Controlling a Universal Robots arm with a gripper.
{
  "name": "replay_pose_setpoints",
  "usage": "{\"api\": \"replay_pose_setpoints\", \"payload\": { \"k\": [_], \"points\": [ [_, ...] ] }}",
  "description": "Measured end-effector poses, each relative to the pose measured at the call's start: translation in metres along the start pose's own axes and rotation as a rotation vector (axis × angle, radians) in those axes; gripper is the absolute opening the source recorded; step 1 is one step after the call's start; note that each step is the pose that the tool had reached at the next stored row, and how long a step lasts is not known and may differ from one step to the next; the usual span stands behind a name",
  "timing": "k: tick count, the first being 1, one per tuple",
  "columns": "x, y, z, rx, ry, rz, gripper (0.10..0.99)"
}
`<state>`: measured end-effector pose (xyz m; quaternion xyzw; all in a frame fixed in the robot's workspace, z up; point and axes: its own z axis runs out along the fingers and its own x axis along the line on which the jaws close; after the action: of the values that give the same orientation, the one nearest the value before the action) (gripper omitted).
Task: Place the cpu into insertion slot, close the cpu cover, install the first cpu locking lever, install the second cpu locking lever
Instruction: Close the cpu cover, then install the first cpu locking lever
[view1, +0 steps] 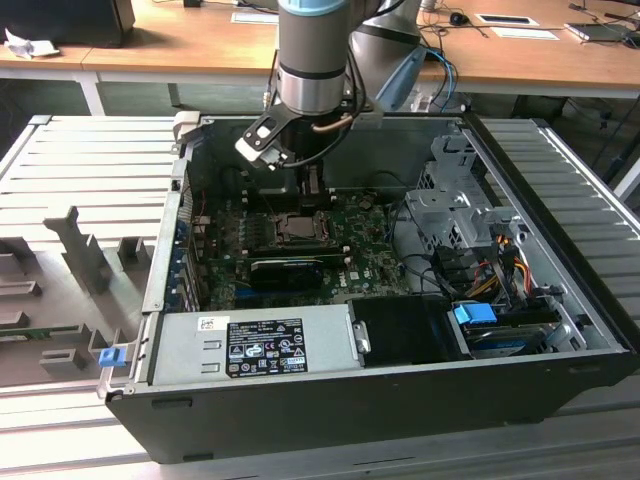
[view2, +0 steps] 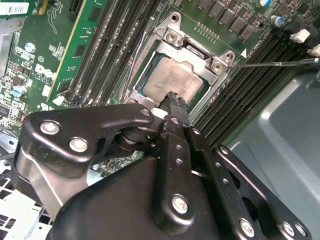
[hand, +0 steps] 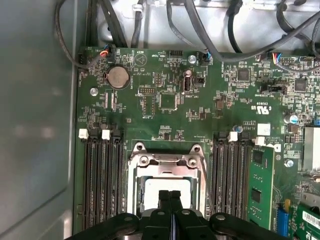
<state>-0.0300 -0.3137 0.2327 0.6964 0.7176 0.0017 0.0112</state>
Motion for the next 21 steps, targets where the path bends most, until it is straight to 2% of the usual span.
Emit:
{"api": "replay_pose_setpoints", "payload": {
  "k": [5, 13, 14, 16, 21],
  "points": [
    [0.0000, -0.0020, -0.0015, 0.000, -0.0004, 0.000, 0.106],
    [-0.0003, -0.0015, -0.0230, 0.000, -0.0073, 0.000, 0.106],
    [-0.0004, -0.0014, -0.0304, 0.000, -0.0109, 0.000, 0.106],
    [-0.0005, -0.0013, -0.0391, 0.001, -0.0170, 0.000, 0.106],
    [-0.0006, -0.0012, -0.0476, 0.001, -0.0310, 0.000, 0.106]
  ]
}}
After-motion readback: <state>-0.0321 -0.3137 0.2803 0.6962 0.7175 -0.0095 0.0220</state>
